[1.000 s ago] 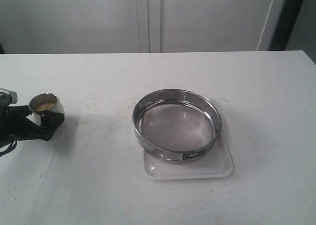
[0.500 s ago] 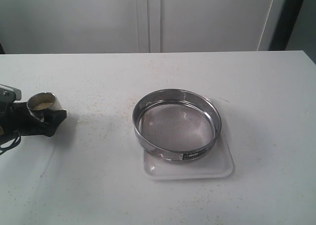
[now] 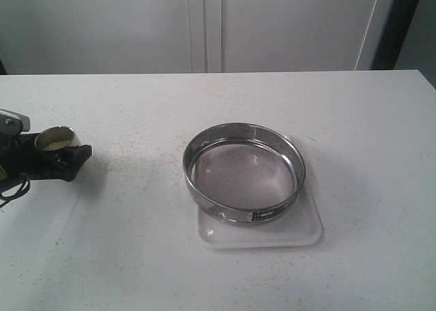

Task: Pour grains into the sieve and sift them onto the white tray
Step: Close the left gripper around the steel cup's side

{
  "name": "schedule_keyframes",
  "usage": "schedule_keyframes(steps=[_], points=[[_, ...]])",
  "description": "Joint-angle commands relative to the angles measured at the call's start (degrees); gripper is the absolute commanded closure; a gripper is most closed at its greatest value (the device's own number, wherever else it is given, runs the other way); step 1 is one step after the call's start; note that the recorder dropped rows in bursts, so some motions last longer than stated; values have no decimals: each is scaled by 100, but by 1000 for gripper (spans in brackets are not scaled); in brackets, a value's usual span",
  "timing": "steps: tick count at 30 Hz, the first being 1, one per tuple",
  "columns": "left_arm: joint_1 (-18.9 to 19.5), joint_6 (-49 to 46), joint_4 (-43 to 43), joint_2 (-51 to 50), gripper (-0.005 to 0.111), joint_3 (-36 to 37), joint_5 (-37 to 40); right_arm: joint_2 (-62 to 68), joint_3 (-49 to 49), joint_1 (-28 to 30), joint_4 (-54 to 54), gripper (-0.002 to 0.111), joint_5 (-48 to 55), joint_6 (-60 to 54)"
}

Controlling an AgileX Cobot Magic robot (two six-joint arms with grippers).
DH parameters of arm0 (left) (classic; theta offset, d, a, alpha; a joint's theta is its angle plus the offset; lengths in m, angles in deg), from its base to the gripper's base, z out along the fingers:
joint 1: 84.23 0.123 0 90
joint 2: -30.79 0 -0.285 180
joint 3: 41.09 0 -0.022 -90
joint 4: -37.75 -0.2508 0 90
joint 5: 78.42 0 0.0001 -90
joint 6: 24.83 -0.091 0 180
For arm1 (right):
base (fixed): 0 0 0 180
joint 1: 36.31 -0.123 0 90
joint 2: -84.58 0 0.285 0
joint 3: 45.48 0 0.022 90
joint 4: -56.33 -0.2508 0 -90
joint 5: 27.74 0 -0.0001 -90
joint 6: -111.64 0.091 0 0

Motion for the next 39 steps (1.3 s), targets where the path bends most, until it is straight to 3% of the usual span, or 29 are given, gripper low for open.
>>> schedule_keyframes(steps=[1,11,13,16,17,21,39], points=[[-42,31,38,-26,2,-13,243,-30,28,61,-11,108,-69,-3],[-42,19,78,-26,4,-13,280,-30,28,61,-11,108,-69,-3],[-42,19,78,-26,21,-13,280,-30,28,61,-11,108,-69,-3],[-42,29,78,-26,66,-13,280,-30,28,61,-11,108,-69,-3],[-42,29,78,-26,77,-13,289,-30,28,61,-11,108,-69,-3],[-42,29,78,-26,107,-13,289,-30,28,61,-11,108,-69,-3],[-42,7,78,-26,107,-13,289,-30,28,61,-11,108,-69,-3]])
